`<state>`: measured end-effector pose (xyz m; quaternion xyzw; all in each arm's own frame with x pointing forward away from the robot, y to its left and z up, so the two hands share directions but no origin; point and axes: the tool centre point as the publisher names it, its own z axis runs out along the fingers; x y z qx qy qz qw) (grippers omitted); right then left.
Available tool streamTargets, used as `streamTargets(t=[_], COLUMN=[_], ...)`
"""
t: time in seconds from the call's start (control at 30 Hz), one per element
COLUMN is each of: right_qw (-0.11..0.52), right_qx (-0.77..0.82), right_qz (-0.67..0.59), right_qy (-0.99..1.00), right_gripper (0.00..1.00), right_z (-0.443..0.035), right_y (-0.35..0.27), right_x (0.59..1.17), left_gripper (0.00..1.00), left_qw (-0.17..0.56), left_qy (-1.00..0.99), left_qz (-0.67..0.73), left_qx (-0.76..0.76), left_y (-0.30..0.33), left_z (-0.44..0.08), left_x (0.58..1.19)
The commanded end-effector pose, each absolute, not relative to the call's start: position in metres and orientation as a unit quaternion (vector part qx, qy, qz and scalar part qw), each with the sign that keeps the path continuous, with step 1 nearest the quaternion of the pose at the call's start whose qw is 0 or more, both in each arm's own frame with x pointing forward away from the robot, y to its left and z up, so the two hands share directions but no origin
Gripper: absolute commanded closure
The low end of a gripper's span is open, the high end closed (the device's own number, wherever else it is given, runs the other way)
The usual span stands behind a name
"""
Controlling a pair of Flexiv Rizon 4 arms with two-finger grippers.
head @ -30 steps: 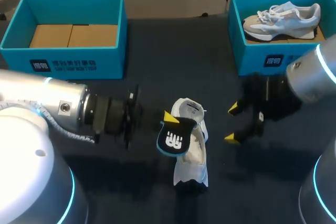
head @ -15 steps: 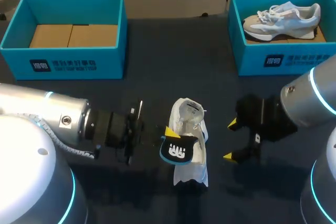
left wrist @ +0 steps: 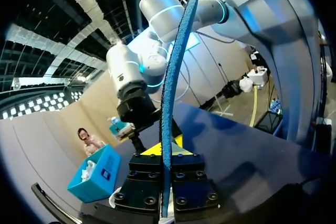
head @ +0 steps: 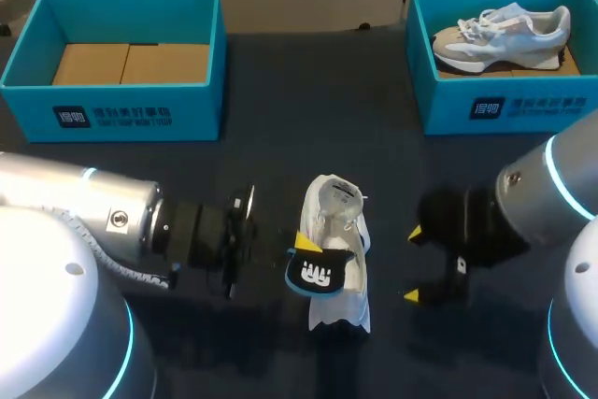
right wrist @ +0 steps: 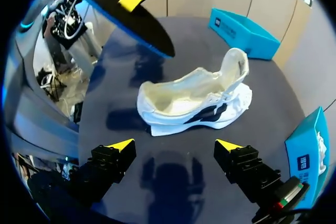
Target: Take the shoe out of the shoebox, open the shoe tongue, remove and reinsert the insole, then place the shoe into the shoebox
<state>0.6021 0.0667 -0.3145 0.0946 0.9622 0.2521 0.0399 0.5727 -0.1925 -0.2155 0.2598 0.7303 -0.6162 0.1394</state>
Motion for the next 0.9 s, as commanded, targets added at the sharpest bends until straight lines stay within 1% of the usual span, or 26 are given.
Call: streamTargets(t=[0.03, 0.33, 0.9], right_qw=[0.033, 0.002, 0.0], right_qx=[0.086, 0.095, 0.091], right_qz=[0.238, 0.202, 0.167], right_qy=[0.967, 0.975, 0.982], right_gripper=[0.0, 0.0, 0.0], right_z=[-0.323, -0.335, -0.338], right_y=[0.072, 0.078, 0.092], right_x=[0.6, 0.606, 0.613], left_gripper=[1.0, 1.0, 1.0], left_qw=[0.142, 0.139, 0.136], left_qy=[0.732, 0.726, 0.709], left_qz=[-0.615, -0.619, -0.635], left_qx=[0.258, 0.265, 0.275], left_y=[-0.195, -0.203, -0.203], left_z=[-0.218, -0.23, -0.249], left_x=[0.565, 0.555, 0.557])
